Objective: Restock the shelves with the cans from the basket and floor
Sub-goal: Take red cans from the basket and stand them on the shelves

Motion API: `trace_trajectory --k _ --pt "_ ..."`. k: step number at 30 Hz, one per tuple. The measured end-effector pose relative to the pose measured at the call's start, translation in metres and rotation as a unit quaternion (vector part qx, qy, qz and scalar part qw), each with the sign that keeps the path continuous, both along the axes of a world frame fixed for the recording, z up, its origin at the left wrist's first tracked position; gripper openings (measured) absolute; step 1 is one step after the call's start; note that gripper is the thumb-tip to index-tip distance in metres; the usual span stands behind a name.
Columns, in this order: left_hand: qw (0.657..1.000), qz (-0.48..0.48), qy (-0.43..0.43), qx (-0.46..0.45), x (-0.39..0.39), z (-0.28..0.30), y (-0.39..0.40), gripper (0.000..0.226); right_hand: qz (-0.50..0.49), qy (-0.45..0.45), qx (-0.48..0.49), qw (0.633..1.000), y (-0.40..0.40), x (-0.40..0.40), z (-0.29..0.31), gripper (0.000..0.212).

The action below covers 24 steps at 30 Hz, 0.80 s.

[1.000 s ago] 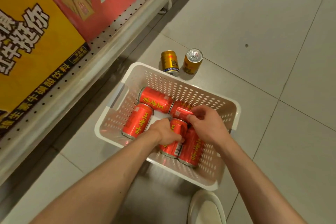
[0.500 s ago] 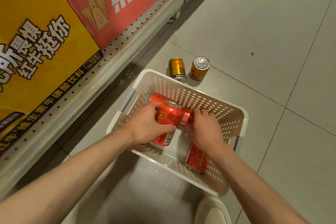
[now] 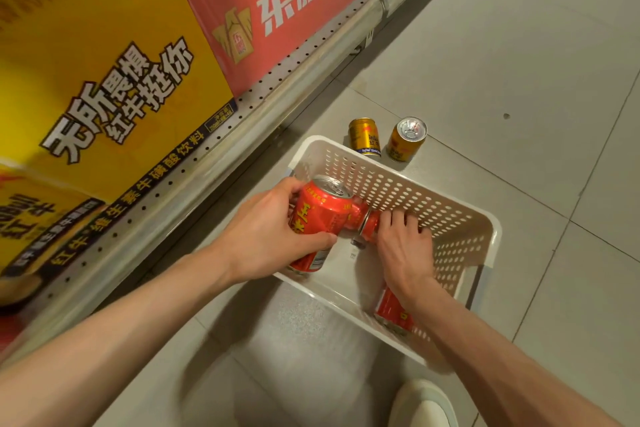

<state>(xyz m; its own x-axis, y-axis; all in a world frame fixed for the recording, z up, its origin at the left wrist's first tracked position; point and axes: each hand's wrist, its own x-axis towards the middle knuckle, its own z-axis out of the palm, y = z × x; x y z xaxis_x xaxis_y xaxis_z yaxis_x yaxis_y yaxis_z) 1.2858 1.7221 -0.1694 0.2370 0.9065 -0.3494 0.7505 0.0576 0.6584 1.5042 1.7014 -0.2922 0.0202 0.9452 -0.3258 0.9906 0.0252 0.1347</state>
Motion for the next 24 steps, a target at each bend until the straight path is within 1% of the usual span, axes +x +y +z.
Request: trace_trajectory --k 4,8,13,15,17,19,22,24 --pt "1.000 0.004 -0.005 -0.001 -0.003 0.000 -0.004 0.077 0.004 0.011 0.014 1.000 0.000 0.004 0.000 0.042" --pt "1.000 0.020 -0.018 -0.007 -0.008 0.003 -0.006 0.077 0.002 0.074 0.036 0.997 0.001 0.014 0.004 0.035" --pt "0.999 0.037 -0.024 -0.001 -0.008 0.007 -0.005 0.072 0.001 0.138 0.057 0.989 -0.003 0.027 0.013 0.043" --pt "0.999 0.040 -0.028 -0.004 -0.008 0.008 -0.004 0.073 -0.005 0.173 0.075 0.982 -0.005 0.032 0.018 0.048" --pt "0.999 0.042 -0.034 -0.004 -0.008 0.007 -0.003 0.075 -0.008 0.229 0.098 0.968 -0.007 0.035 0.024 0.054" --pt "0.998 0.048 -0.047 -0.006 -0.008 0.007 -0.003 0.073 -0.021 0.306 0.107 0.946 -0.011 0.036 0.032 0.064" --pt "0.996 0.058 -0.061 -0.002 -0.009 0.006 -0.002 0.069 -0.101 0.426 0.086 0.895 -0.016 0.032 0.047 0.077" --pt "0.995 0.071 -0.070 0.004 -0.009 0.006 0.000 0.072 -0.139 0.469 0.076 0.869 -0.018 0.028 0.056 0.075"
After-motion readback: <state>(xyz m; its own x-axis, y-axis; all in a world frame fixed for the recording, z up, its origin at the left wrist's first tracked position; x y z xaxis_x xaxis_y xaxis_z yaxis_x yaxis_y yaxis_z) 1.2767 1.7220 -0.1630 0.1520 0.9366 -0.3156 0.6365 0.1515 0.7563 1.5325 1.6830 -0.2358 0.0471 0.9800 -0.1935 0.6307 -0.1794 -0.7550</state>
